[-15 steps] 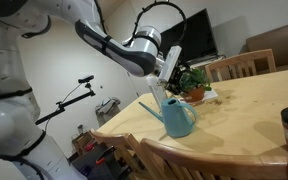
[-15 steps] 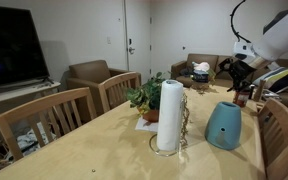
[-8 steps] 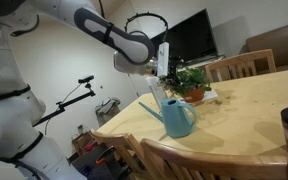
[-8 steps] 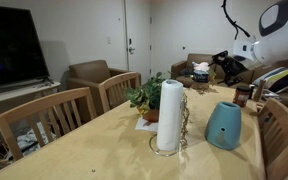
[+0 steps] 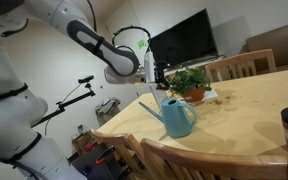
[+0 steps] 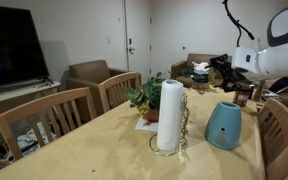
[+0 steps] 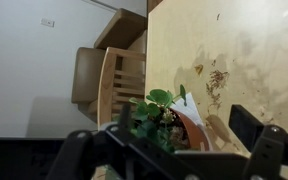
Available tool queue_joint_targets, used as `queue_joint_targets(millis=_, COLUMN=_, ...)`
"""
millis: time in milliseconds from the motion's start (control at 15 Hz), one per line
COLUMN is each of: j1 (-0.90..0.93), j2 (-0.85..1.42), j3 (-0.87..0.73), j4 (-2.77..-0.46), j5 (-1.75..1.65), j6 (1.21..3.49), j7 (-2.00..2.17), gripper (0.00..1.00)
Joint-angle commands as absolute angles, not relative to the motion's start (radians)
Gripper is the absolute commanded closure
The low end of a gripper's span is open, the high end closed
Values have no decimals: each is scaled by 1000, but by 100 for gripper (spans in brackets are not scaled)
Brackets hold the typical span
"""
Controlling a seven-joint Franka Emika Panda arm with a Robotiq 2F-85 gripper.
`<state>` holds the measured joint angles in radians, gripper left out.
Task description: Use the watering can to water the plant
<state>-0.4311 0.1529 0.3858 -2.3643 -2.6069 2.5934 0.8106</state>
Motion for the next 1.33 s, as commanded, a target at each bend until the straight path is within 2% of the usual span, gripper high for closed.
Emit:
queue_joint_targets(millis=0, j1=-474, j2=19, j3=428, j4=-2510, j5=-2607, j6=2535, j7=894, gripper=0)
queue_joint_targets(millis=67, j1=-315, j2=-17, j3=271, j4=-2543, j5=-2607, j6=2527, j7=935, gripper=0)
queue_joint_targets(millis=333, j1=-195, j2=-105, j3=124, j4=-2672, j5=-2603, j6=2478, j7=998, gripper=0)
queue_joint_targets(millis=600, j1=-128, j2=-95, j3=6, j4=-2710, j5=-2602, j6=2500, j7=1041, gripper=0)
queue_joint_targets(millis=867, j1=-106, j2=-45, j3=-59, j4=-2682, j5=-2600, j6=2533, j7=1088, gripper=0)
queue_joint_targets(millis=1267, j1=-97, j2=69, j3=-59, j4=-2572, j5=-2601, j6=2634, j7=1145, gripper=0)
